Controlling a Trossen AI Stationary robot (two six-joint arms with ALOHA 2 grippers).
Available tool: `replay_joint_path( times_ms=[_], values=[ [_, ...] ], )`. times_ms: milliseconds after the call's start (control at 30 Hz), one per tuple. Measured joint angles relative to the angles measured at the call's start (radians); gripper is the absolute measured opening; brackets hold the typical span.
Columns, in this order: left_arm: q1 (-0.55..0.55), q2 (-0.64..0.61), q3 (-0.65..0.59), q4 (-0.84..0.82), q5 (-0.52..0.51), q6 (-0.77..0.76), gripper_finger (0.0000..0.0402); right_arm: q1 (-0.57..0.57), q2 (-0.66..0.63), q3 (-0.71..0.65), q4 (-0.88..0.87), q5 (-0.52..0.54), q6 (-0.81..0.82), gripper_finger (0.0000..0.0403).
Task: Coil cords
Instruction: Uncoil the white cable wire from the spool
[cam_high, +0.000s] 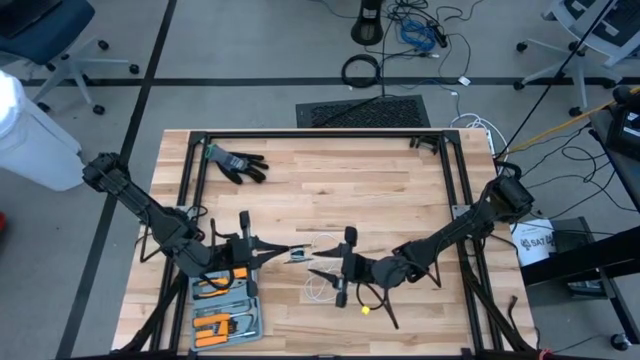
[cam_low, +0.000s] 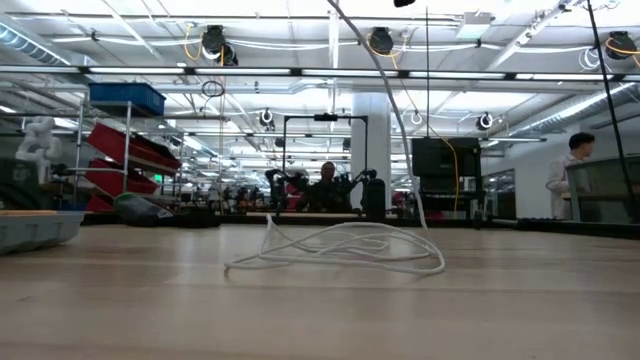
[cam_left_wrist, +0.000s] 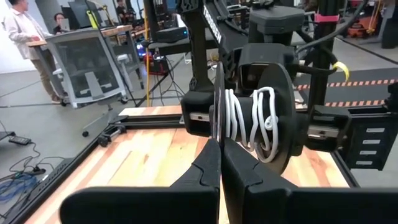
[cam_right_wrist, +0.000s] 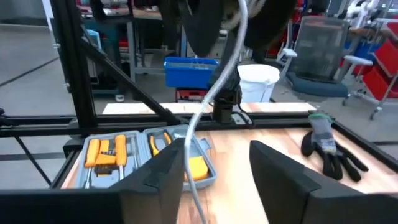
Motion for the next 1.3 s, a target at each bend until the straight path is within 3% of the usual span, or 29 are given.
replay_joint_path(
  times_ms=[367, 867, 1300],
  values=[
    [0.000, 0.000, 0.000, -0.005, 0.000, 0.000, 0.0000, 0.002, -0.002, 0.000, -0.010, -0.002, -0.034, 0.0007],
    [0.000, 0.000, 0.000, -0.111, -0.025, 0.058, 0.0000, 0.048, -0.156, 0.000, -0.119, 0.061, -0.027, 0.0001],
    [0.028, 0.000, 0.000, -0.100, -0.147, 0.053, 0.0000, 0.011, -0.128, 0.000, 0.027, -0.175, -0.029, 0.0000]
  ],
)
